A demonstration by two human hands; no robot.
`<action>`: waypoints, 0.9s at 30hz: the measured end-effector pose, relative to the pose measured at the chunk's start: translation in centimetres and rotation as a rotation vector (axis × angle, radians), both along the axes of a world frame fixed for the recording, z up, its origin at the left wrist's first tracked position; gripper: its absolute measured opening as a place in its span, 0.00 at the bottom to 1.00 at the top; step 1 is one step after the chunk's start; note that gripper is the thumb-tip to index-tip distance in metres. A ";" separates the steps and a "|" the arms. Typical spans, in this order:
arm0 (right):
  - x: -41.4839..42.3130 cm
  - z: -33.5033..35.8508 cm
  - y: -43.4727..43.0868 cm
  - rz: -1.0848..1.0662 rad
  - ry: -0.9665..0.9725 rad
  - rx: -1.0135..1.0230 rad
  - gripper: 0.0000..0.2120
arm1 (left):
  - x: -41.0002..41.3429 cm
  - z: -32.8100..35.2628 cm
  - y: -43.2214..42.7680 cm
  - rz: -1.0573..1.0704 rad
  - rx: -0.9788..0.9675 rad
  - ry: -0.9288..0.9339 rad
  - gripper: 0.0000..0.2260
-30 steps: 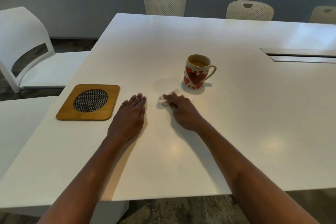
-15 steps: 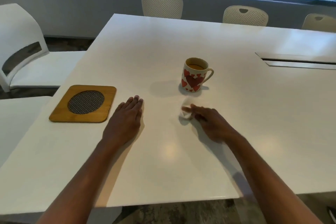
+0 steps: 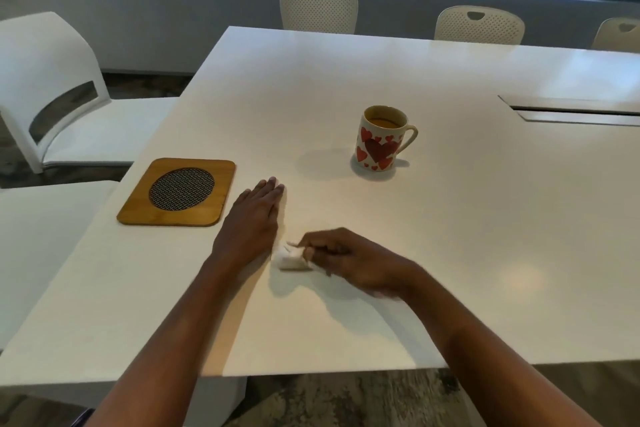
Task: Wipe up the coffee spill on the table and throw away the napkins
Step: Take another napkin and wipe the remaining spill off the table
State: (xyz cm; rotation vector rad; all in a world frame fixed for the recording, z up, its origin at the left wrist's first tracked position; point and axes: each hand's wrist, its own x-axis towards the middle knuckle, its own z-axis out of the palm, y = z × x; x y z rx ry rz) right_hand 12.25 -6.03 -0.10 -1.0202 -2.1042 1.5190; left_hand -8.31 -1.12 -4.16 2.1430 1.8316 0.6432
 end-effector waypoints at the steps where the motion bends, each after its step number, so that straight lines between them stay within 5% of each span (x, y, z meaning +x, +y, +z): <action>1: 0.6 0.3 -0.8 0.024 0.061 -0.077 0.10 | 0.1 0.0 -0.1 0.000 -0.008 -0.009 0.20; 5: 1.6 1.4 -1.3 -0.285 0.474 -0.416 0.13 | 0.0 0.6 -0.1 -0.006 -0.008 -0.089 0.18; 9: 1.6 2.1 0.8 -0.517 0.921 -0.662 0.17 | 0.6 2.7 -2.0 0.024 -0.125 -0.906 0.13; 12: 1.0 2.4 1.2 -0.548 1.031 -0.747 0.16 | 1.4 4.2 -4.0 0.018 -0.345 -1.313 0.24; 15: 0.0 2.4 1.2 -0.619 0.963 -0.645 0.16 | 1.8 5.1 -5.4 -0.024 -0.287 -1.320 0.19; 21: -4.0 3.0 -0.1 -0.773 0.488 -0.167 0.09 | 1.7 6.3 -6.8 0.137 -0.008 -1.181 0.02; 27: -7.6 2.5 -1.8 -0.693 0.267 0.254 0.09 | 1.1 5.9 -8.0 0.254 0.106 -1.053 0.01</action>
